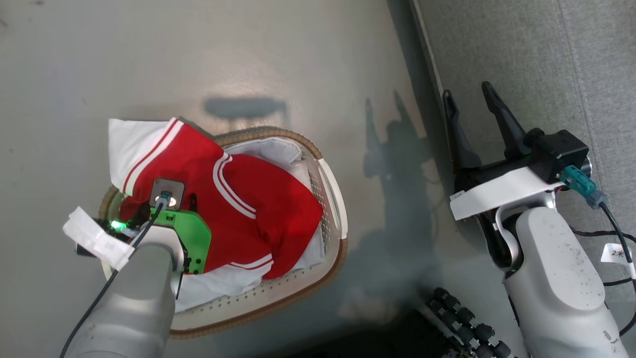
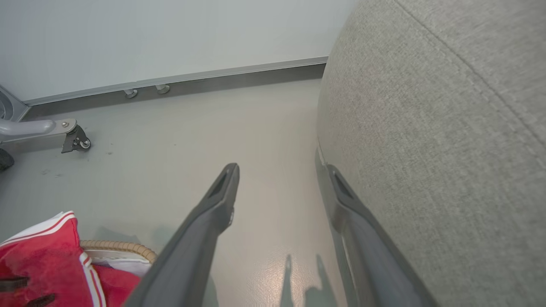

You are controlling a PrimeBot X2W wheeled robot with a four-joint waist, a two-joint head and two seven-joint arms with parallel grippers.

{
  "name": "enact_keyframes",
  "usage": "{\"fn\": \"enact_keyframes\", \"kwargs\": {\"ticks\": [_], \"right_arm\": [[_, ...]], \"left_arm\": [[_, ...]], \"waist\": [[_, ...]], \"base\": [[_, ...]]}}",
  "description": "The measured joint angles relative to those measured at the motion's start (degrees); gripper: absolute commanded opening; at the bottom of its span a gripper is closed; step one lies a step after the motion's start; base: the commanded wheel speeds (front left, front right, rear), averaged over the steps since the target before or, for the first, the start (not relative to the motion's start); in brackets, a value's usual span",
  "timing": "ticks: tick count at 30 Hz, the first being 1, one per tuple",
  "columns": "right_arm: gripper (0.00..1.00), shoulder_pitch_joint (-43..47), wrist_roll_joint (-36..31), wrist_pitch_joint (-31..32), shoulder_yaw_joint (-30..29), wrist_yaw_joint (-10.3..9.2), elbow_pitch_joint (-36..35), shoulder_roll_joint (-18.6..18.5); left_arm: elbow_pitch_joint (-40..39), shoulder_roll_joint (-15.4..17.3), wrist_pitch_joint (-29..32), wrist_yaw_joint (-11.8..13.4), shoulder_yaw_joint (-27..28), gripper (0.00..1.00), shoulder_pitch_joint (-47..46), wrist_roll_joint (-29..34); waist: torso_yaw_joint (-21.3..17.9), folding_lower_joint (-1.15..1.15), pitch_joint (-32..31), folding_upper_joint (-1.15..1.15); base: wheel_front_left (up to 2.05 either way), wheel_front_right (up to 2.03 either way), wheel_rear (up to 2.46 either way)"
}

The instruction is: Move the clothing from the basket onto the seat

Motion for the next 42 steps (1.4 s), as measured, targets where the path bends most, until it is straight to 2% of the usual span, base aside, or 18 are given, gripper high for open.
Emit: {"fn": "enact_keyframes", "kwargs": {"ticks": [12,19,24,26,32,42], "right_arm": [[1.00,-1.88,1.49,0.00,1.44,0.00,-0.79,0.05],[1.00,-2.52,1.92,0.00,1.78,0.00,-0.94,0.05],[1.00,-2.55,2.00,0.00,2.04,0.00,-0.90,0.05],[1.00,-2.58,2.01,0.00,2.12,0.00,-0.86,0.05],[1.00,-2.85,2.19,0.00,2.03,0.00,-0.51,0.05],[1.00,-2.37,2.23,0.00,1.47,0.00,0.70,0.07]], "left_arm": [[0.83,0.12,4.72,-1.45,-3.09,1.00,-2.64,1.43],[0.94,-0.44,6.20,-3.76,-4.59,1.00,-2.93,1.40],[0.97,-0.65,7.11,-4.43,-5.41,1.00,-2.98,1.40],[1.00,-0.67,7.42,-4.79,-5.70,0.00,-2.98,1.38],[1.03,-0.71,8.43,-5.48,-6.43,0.00,-2.67,0.87],[1.11,-1.43,2.27,-6.13,-5.83,0.00,-0.10,-1.81]], "waist": [[-0.96,0.00,5.65,0.00],[-1.32,0.00,8.06,0.00],[-1.33,0.00,8.89,0.00],[-1.37,0.00,9.00,0.00],[-1.61,0.00,8.37,0.00],[-1.72,-0.01,3.40,0.00]], "base": [[0.00,0.00,0.00],[0.00,0.00,0.00],[0.00,0.00,0.00],[0.00,0.00,0.00],[0.00,0.00,0.00],[0.00,0.00,0.00]]}}
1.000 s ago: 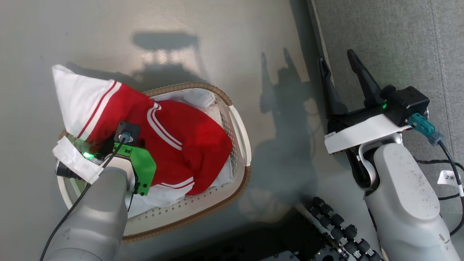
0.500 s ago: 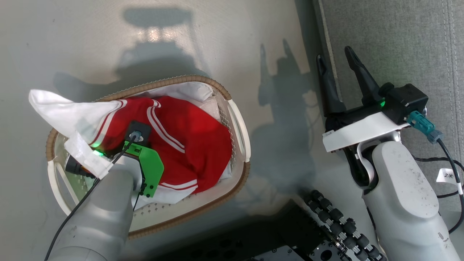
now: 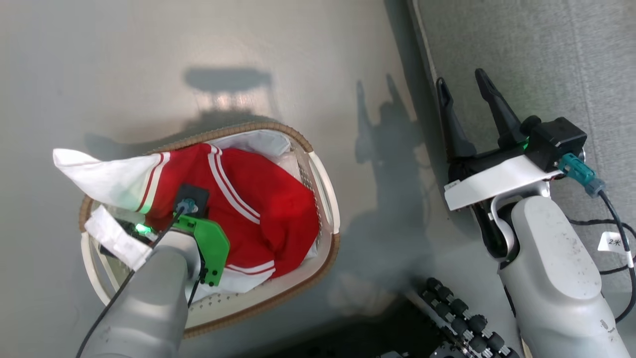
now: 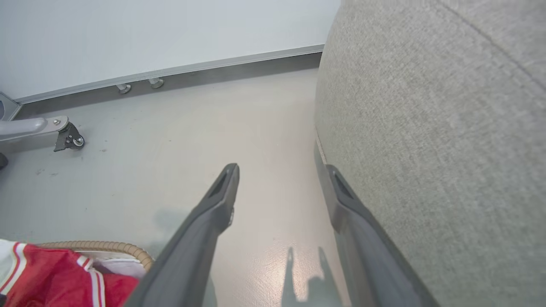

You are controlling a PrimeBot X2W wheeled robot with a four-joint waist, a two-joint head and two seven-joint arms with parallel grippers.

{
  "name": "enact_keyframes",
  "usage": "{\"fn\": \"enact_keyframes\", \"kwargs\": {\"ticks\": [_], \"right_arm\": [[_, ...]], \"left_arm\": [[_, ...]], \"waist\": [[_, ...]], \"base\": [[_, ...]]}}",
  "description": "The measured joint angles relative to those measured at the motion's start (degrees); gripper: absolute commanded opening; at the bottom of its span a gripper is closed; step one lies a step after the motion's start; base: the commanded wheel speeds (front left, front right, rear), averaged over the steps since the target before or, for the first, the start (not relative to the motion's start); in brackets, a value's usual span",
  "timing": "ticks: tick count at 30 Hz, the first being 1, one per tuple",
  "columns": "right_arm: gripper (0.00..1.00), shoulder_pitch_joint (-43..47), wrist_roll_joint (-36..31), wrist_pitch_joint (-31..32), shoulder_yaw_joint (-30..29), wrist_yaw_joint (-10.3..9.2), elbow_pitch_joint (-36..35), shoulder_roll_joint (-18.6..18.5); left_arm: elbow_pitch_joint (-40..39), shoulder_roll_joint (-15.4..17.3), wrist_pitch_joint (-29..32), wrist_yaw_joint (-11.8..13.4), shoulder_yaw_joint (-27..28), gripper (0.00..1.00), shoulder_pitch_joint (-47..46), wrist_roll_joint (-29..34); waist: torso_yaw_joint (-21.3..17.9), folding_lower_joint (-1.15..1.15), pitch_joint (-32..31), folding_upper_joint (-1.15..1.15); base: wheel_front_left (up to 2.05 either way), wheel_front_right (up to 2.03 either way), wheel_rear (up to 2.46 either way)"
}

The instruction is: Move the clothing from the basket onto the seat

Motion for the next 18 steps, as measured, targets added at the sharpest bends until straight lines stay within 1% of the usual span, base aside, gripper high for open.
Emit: {"fn": "enact_keyframes", "kwargs": {"ticks": [4,10,13,18], "right_arm": [[1.00,0.82,-0.07,0.00,-0.16,0.00,0.92,0.02],[1.00,3.25,-0.26,0.00,-1.81,0.00,1.89,0.01],[1.00,4.74,-0.82,0.00,-2.43,0.00,2.67,0.07],[1.00,6.81,-1.51,0.00,-3.05,0.00,3.63,0.07]], "left_arm": [[0.01,-0.65,-2.25,-0.64,0.66,0.00,2.10,-1.81],[-0.66,-0.99,-5.10,-1.66,-0.04,0.00,4.98,-3.70],[-2.88,-1.03,-5.94,-2.30,-1.72,0.00,7.17,-4.54],[-6.33,-1.07,-6.83,-2.54,-4.98,0.00,9.67,-5.89]], "waist": [[0.11,0.00,-3.18,0.00],[0.71,0.00,-8.58,0.00],[1.27,0.00,-11.64,0.00],[2.51,0.00,-16.42,0.00]], "base": [[0.00,0.00,0.00],[0.00,0.00,0.00],[0.00,0.00,0.00],[0.00,0.00,0.00]]}}
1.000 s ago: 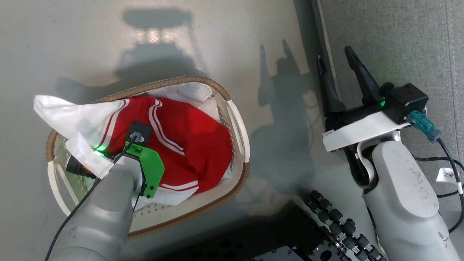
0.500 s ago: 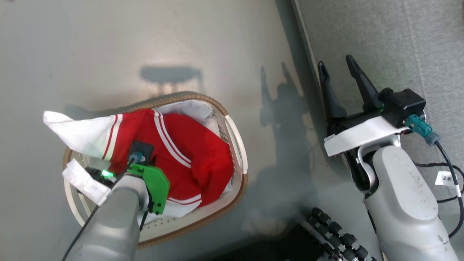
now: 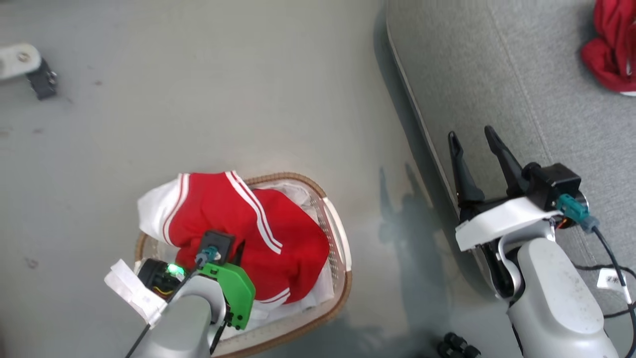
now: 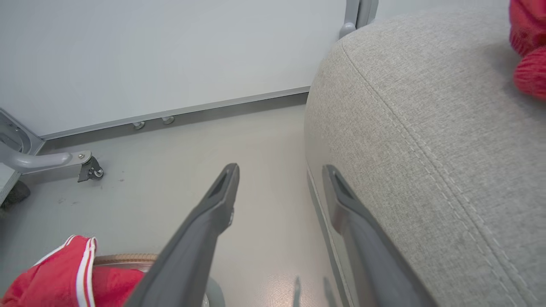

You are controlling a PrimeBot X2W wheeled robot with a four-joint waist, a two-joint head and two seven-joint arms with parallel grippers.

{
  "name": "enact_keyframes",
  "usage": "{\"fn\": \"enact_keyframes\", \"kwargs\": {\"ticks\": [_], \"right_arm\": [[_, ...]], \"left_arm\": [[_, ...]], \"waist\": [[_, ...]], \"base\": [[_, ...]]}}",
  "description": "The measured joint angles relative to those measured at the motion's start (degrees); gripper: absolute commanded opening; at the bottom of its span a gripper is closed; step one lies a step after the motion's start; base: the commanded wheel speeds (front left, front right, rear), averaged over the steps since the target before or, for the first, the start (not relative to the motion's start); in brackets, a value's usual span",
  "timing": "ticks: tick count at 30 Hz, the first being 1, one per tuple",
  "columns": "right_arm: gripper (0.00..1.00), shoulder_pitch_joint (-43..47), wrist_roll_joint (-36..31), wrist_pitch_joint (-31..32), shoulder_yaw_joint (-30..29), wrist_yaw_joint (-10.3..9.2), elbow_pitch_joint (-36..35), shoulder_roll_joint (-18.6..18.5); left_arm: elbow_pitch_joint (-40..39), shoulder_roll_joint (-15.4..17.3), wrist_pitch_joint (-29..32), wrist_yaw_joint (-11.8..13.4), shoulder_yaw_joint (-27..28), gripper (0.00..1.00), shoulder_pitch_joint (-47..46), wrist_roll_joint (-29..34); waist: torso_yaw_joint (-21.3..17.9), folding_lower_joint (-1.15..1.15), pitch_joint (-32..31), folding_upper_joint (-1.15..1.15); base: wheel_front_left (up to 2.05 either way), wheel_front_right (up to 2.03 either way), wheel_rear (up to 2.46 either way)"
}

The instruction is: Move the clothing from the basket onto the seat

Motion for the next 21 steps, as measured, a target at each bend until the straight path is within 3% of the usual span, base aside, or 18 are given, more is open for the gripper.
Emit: {"fn": "enact_keyframes", "kwargs": {"ticks": [11,21], "right_arm": [[1.00,6.06,-0.92,0.00,-1.00,0.00,1.65,0.00],[1.00,11.10,-0.92,0.00,-0.54,0.00,2.75,0.00]], "left_arm": [[-13.32,-0.03,-0.29,1.57,-2.57,0.00,7.42,-5.94],[-25.91,-0.05,-0.34,3.36,0.01,0.00,11.35,-4.94]], "waist": [[3.06,0.00,-11.28,0.00],[5.15,0.00,-19.98,0.00]], "base": [[0.00,0.00,0.00],[0.00,0.00,0.00]]}}
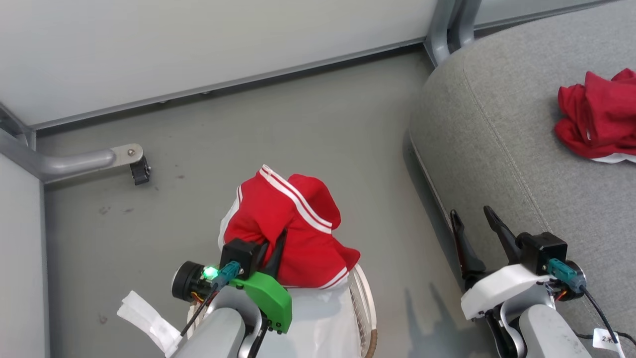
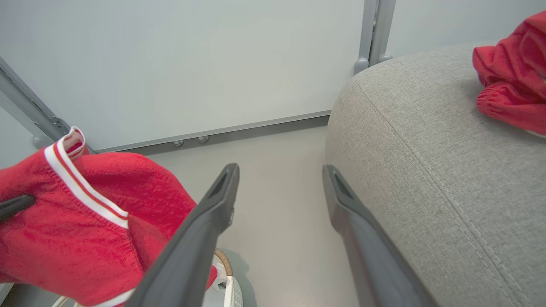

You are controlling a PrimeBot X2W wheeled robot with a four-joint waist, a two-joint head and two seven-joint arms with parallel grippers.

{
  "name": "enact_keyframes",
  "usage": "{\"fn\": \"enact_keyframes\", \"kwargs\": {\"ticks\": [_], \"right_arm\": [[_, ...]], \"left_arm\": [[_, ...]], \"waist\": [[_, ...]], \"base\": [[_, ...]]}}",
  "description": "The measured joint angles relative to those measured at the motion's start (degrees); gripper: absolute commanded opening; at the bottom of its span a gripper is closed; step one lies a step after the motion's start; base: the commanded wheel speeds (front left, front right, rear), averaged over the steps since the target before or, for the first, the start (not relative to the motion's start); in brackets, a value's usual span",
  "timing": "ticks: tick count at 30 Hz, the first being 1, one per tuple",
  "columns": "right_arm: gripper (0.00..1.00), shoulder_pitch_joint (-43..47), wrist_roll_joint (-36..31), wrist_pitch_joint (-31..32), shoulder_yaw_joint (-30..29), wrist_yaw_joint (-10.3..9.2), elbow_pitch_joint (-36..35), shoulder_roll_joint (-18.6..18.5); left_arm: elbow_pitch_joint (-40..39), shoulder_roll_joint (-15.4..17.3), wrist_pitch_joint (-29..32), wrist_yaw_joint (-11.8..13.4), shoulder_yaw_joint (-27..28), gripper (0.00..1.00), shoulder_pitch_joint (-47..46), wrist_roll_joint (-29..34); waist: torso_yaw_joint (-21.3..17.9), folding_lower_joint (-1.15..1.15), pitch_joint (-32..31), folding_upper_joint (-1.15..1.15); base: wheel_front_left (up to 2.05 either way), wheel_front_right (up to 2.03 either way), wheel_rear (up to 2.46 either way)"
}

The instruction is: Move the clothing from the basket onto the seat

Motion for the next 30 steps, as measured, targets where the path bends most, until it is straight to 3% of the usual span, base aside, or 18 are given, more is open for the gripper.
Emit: {"fn": "enact_keyframes", "kwargs": {"ticks": [16,23,27,30], "right_arm": [[1.00,4.80,-1.15,0.00,4.14,0.00,1.16,-0.01],[1.00,3.71,-5.72,0.00,15.36,0.00,-2.89,-0.70],[1.00,-0.65,-10.23,0.00,24.02,0.00,-3.70,-2.59],[1.00,-4.20,-11.91,0.00,27.39,0.00,-3.14,-2.67]], "left_arm": [[-19.84,-0.02,0.01,0.16,3.86,0.00,3.96,0.86],[-22.37,-0.01,0.01,0.52,2.47,0.00,4.03,-0.36],[-22.59,-0.01,0.01,0.93,1.29,0.00,4.02,-1.30],[-22.54,-0.02,0.01,0.99,-0.10,0.00,4.00,-1.97]], "waist": [[0.44,0.00,-9.26,0.00],[0.97,0.00,-9.83,0.00],[1.49,0.00,-9.70,0.00],[2.10,0.00,-9.63,0.00]], "base": [[0.00,0.00,0.00],[0.00,0.00,0.00],[0.00,0.00,0.00],[0.00,0.00,0.00]]}}
